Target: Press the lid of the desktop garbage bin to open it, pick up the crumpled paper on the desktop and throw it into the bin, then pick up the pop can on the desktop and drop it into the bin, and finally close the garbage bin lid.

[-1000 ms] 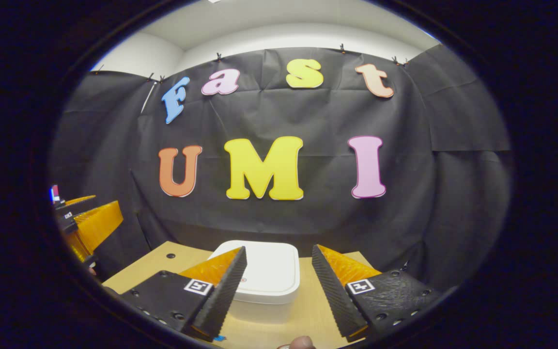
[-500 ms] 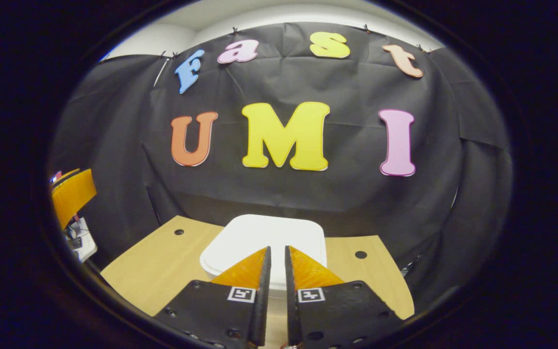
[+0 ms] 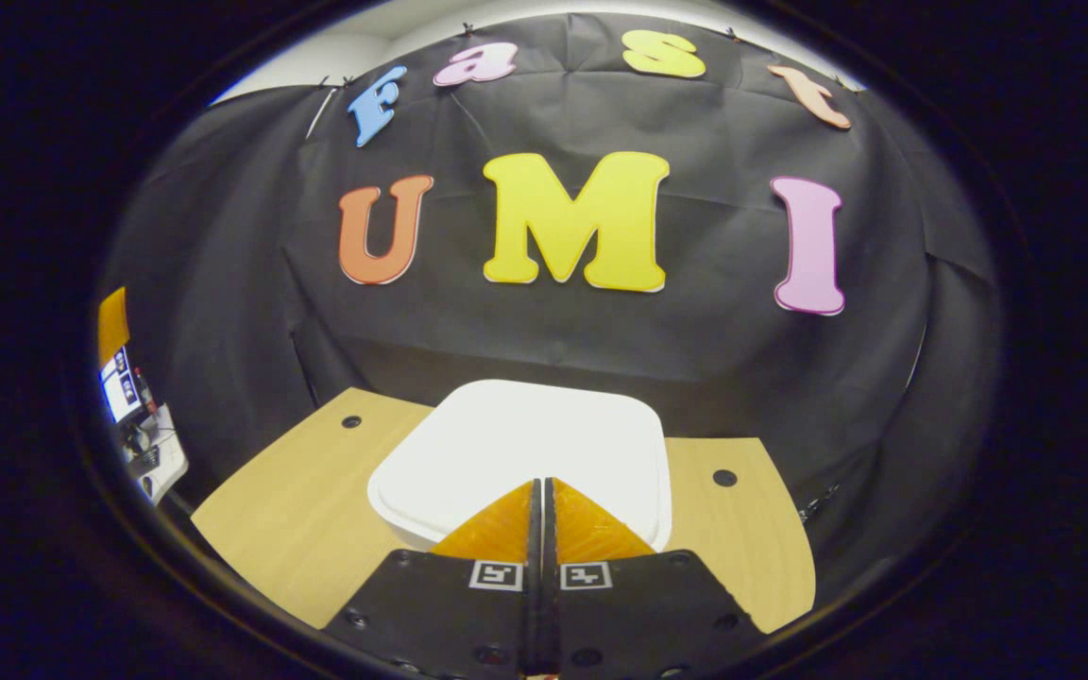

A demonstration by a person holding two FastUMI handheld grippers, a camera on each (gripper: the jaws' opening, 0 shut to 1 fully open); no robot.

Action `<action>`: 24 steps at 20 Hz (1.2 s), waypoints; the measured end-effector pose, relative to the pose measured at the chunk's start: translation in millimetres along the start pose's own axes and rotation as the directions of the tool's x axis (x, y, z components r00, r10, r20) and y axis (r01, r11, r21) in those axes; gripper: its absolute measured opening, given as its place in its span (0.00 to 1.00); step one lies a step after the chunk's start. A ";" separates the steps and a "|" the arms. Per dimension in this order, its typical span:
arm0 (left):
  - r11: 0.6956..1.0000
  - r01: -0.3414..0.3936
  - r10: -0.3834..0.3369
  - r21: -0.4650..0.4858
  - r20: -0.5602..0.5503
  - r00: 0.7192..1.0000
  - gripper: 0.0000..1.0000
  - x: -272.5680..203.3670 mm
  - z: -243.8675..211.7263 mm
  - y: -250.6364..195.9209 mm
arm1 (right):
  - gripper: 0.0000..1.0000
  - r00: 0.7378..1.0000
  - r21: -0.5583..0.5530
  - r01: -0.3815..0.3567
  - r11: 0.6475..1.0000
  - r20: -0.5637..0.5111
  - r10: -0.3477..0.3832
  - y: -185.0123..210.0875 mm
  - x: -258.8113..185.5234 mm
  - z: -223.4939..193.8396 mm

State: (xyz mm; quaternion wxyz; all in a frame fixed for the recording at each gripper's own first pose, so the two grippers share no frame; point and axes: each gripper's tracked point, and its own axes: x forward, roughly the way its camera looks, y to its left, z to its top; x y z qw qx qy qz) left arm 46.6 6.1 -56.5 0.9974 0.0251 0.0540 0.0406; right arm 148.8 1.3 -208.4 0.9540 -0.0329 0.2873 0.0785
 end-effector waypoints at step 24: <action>0.999 0.008 -0.009 -0.054 -0.033 0.999 0.99 -17.3 -17.0 13.5 | 0.97 0.956 0.043 0.011 0.999 0.292 -0.024 -6.7 -68.0 89.2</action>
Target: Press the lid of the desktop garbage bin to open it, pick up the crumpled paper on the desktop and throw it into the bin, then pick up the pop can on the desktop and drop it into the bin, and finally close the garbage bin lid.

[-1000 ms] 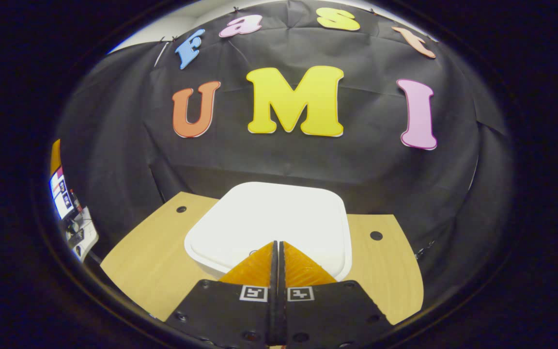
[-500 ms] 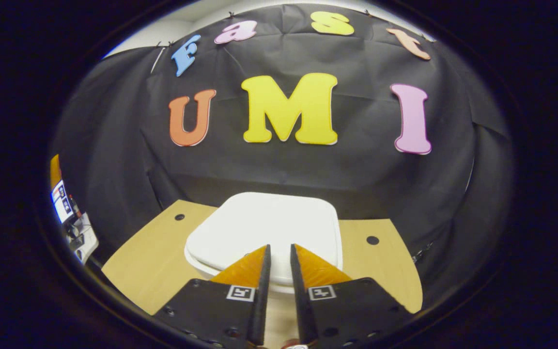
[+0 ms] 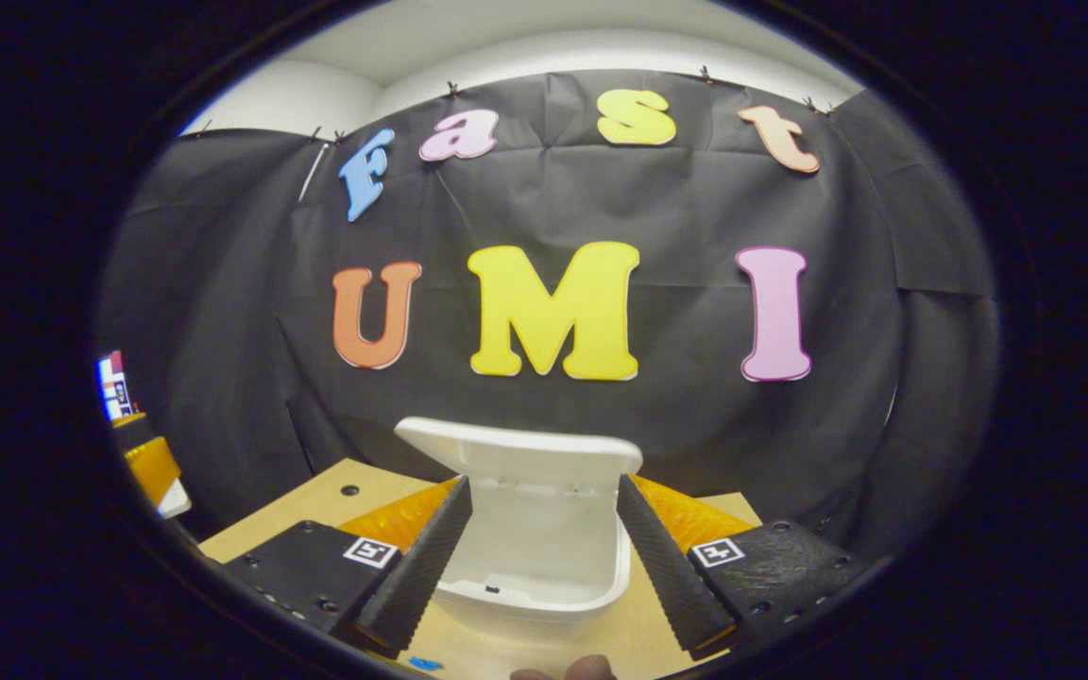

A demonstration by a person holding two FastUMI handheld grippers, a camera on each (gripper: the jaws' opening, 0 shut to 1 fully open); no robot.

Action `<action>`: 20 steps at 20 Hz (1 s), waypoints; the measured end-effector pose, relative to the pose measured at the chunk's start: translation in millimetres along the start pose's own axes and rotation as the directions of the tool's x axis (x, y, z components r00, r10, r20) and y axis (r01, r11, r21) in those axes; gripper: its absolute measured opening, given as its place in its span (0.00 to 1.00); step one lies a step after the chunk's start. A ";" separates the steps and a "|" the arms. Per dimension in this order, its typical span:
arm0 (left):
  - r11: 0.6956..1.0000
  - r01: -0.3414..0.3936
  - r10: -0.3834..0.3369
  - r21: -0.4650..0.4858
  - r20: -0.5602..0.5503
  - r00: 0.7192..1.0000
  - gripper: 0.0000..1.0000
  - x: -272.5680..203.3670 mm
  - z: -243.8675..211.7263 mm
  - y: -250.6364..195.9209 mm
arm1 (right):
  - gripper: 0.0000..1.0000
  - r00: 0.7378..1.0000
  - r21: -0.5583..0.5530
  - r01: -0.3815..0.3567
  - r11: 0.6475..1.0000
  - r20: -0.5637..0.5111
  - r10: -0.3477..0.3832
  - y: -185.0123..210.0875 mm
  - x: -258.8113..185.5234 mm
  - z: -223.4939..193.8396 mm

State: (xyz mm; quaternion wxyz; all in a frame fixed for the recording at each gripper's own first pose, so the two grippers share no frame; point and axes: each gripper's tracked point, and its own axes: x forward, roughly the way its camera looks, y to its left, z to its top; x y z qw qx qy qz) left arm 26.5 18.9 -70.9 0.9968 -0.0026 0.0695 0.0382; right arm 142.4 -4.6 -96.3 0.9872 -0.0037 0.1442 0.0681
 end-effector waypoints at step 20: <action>0.994 0.105 -0.104 -0.012 -0.251 0.962 0.99 -25.3 -112.6 -26.2 | 0.97 0.998 -0.006 0.044 0.999 -0.037 -0.044 -11.9 -92.8 -50.0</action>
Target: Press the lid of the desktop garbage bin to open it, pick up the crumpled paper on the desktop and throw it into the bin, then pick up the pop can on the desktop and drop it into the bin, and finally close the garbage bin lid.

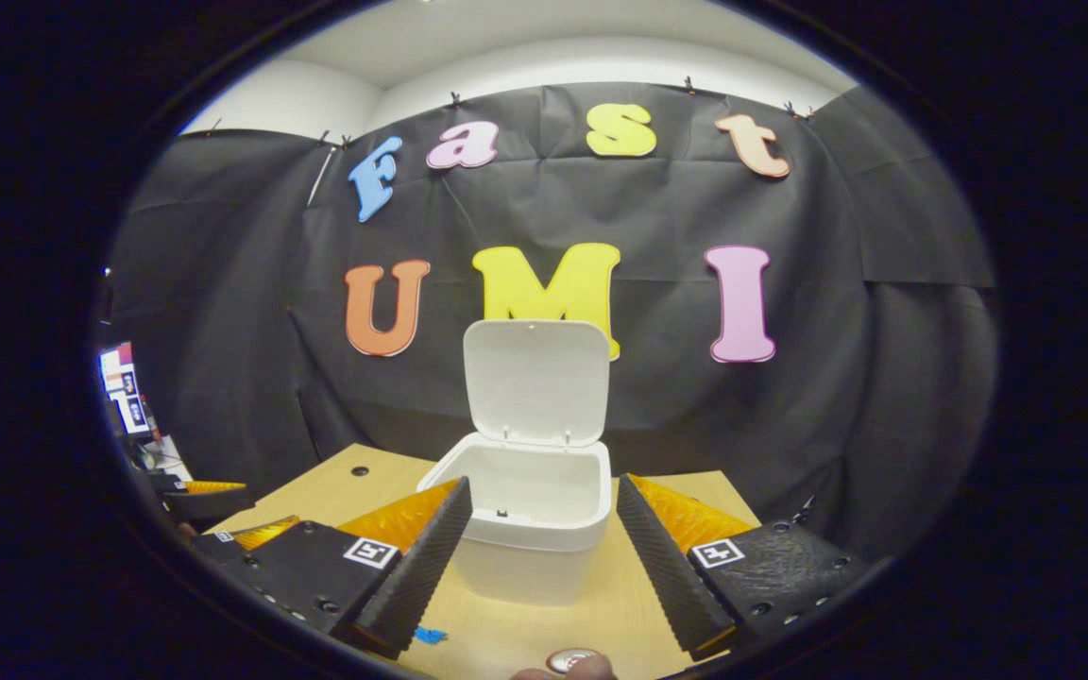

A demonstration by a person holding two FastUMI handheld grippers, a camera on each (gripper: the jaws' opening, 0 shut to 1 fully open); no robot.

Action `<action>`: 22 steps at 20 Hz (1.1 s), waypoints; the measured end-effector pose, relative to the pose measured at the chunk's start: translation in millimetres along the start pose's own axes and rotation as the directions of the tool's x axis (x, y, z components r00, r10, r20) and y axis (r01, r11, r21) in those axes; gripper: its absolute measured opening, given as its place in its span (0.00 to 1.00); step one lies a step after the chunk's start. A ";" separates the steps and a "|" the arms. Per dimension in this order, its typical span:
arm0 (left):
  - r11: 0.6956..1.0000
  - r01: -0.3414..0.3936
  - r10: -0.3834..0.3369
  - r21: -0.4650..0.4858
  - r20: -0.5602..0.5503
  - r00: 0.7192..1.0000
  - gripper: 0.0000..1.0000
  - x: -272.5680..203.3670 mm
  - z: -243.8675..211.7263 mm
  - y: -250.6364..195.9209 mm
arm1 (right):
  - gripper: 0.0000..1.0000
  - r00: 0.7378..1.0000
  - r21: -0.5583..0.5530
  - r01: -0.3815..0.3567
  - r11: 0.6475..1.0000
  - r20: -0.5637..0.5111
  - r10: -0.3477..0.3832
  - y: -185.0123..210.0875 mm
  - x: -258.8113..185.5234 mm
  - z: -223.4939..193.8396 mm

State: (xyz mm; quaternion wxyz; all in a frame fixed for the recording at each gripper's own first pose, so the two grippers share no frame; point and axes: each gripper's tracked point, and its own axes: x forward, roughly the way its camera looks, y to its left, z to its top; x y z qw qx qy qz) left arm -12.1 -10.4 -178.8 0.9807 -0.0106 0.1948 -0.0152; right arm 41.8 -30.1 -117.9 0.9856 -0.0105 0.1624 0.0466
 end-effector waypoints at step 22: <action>0.998 0.030 -0.046 -0.051 -0.348 0.936 1.00 13.2 -164.5 -40.9 | 0.96 0.982 -0.066 0.103 0.993 -0.149 -0.112 -54.7 -26.8 -68.1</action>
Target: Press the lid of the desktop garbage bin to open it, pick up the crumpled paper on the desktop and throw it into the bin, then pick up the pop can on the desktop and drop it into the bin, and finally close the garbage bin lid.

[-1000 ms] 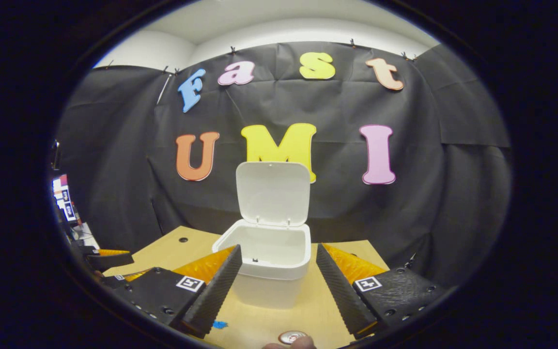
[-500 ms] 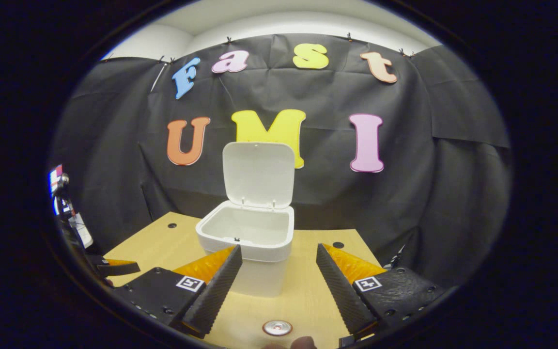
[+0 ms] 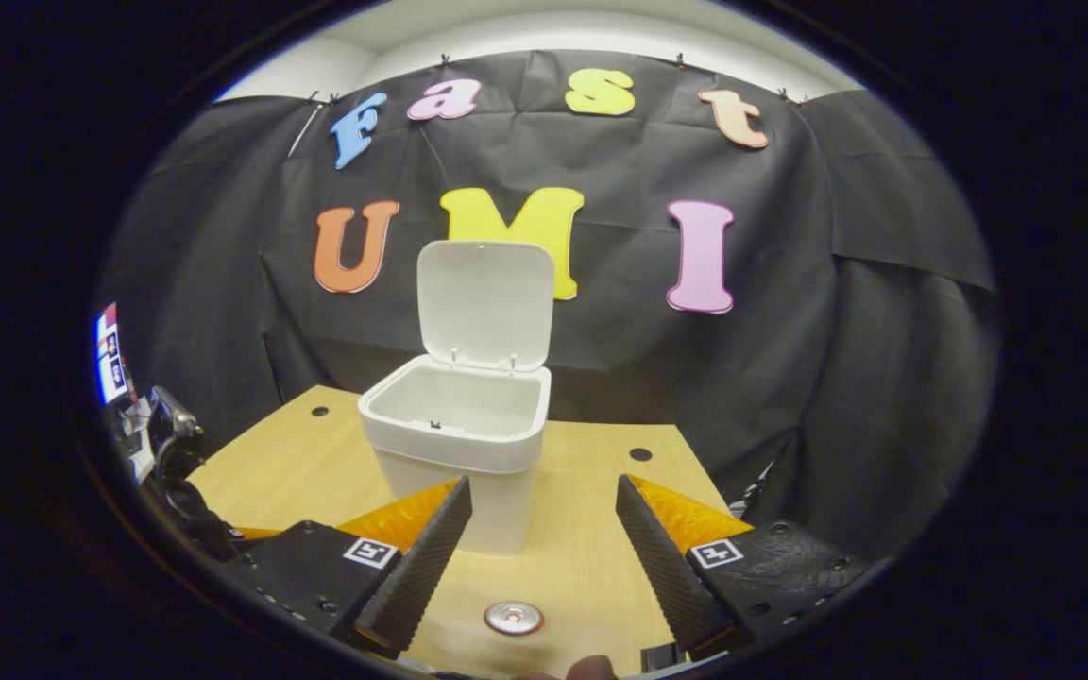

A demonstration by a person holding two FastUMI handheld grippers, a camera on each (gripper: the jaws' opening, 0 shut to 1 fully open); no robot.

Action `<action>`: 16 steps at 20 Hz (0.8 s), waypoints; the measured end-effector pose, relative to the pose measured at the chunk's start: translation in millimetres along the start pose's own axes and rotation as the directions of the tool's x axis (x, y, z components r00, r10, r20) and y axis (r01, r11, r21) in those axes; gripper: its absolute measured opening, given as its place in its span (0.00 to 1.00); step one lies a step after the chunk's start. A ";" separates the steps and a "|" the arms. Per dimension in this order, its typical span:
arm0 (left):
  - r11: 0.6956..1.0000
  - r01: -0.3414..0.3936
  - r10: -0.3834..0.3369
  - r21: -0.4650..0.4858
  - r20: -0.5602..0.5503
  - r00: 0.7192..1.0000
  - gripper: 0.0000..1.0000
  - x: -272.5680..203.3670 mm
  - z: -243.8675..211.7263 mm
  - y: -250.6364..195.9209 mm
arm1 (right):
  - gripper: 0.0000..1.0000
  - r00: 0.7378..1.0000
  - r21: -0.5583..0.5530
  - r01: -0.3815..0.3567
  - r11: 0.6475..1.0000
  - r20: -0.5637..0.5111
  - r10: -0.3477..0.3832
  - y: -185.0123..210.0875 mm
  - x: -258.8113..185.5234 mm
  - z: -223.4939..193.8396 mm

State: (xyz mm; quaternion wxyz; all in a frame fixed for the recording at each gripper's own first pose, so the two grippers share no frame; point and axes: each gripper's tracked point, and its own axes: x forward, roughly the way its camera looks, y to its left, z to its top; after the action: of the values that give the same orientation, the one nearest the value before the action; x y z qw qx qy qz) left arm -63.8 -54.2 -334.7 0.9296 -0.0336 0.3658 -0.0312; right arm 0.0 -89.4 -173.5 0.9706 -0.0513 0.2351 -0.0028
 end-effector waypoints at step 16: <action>1.000 -0.027 0.024 -0.011 -0.212 0.977 1.00 59.9 -84.5 4.7 | 0.95 0.991 -0.019 0.064 0.998 -0.117 -0.066 -25.2 -4.8 -50.5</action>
State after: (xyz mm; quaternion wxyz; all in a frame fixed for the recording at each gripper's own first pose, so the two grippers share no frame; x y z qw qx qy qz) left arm -77.6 -57.8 -437.5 0.8855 -0.0319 0.4632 -0.0198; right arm -26.9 -119.3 -213.5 0.9541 -0.0659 0.2900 -0.0358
